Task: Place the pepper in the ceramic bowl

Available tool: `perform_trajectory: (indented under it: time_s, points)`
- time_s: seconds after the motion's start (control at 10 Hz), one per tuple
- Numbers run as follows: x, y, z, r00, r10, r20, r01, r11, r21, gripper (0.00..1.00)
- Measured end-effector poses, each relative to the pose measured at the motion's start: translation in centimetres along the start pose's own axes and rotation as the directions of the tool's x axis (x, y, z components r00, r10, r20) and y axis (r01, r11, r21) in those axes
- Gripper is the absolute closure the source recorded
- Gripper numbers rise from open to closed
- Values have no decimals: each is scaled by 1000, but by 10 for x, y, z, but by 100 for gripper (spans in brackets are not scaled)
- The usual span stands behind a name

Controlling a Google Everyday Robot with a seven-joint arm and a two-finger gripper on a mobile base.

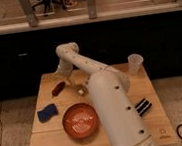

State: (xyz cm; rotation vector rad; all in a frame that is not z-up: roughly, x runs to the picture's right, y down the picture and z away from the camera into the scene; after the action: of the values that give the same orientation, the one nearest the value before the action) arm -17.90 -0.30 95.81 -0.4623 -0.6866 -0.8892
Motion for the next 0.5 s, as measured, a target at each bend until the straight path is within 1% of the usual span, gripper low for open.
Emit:
perform_trajectory:
  time_s: [0.3, 0.5]
  points:
    - [4, -2, 9, 999, 34, 21, -33, 999, -15, 20]
    - [2, -6, 18, 998, 46, 35, -44, 998, -40, 20]
